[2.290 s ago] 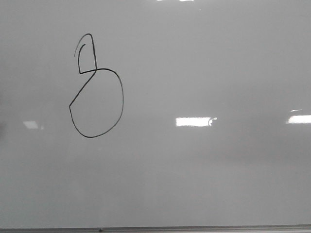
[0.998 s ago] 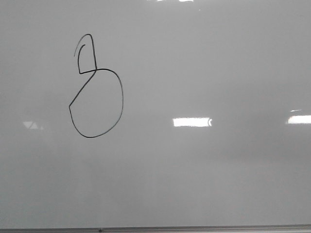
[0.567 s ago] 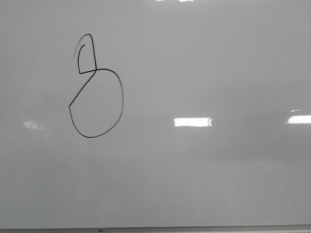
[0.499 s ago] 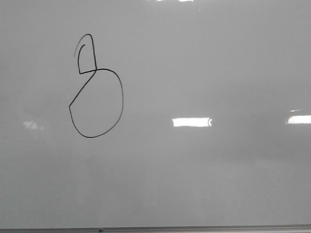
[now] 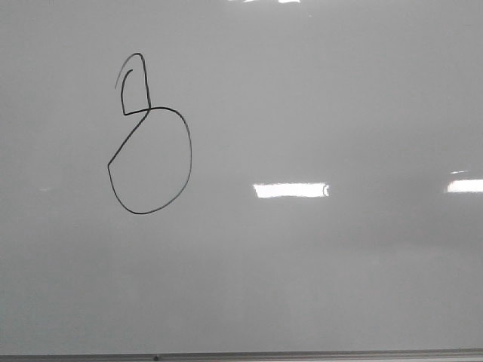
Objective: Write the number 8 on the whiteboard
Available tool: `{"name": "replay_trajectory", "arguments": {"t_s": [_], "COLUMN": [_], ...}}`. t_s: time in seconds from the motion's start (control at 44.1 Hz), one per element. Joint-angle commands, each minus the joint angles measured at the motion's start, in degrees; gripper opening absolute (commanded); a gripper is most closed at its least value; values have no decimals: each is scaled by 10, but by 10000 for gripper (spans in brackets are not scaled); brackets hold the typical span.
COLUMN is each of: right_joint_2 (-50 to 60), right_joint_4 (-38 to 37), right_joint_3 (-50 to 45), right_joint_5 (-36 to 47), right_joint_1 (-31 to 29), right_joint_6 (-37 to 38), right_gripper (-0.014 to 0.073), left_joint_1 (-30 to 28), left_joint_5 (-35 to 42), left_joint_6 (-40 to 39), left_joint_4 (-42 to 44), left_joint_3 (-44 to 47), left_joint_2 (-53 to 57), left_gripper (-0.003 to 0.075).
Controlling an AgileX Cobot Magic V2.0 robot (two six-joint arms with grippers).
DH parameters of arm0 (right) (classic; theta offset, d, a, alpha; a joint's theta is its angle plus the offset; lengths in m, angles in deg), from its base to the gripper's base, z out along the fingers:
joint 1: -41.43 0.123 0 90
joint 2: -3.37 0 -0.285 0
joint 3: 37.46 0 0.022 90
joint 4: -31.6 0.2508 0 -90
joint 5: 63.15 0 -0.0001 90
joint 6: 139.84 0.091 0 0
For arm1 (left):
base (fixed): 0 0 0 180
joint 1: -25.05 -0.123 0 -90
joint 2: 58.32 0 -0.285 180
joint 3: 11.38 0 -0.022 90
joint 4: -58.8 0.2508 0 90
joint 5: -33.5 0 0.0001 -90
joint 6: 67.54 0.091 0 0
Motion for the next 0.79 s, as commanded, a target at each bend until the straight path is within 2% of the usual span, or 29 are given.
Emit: {"name": "replay_trajectory", "arguments": {"t_s": [0.0,0.113,0.227,0.771], "right_joint_2": [-8,-8,-8,-8], "right_joint_4": [5,5,5,5], "right_joint_3": [14,14,11,11], "right_joint_5": [45,42,41,38], "right_joint_1": [-3,-3,-2,-2], "right_joint_6": [-1,-1,-1,-1], "right_gripper": [-71,-71,-71,-71], "left_joint_1": [-23,-42,-44,-44], "left_joint_5": [52,68,126,120], "left_joint_6": [2,2,2,2], "left_joint_4": [-6,-6,-6,-6], "left_joint_3": [20,60,98,95], "left_joint_2": [16,16,16,14], "left_gripper": [-20,-21,-20,-21]}}
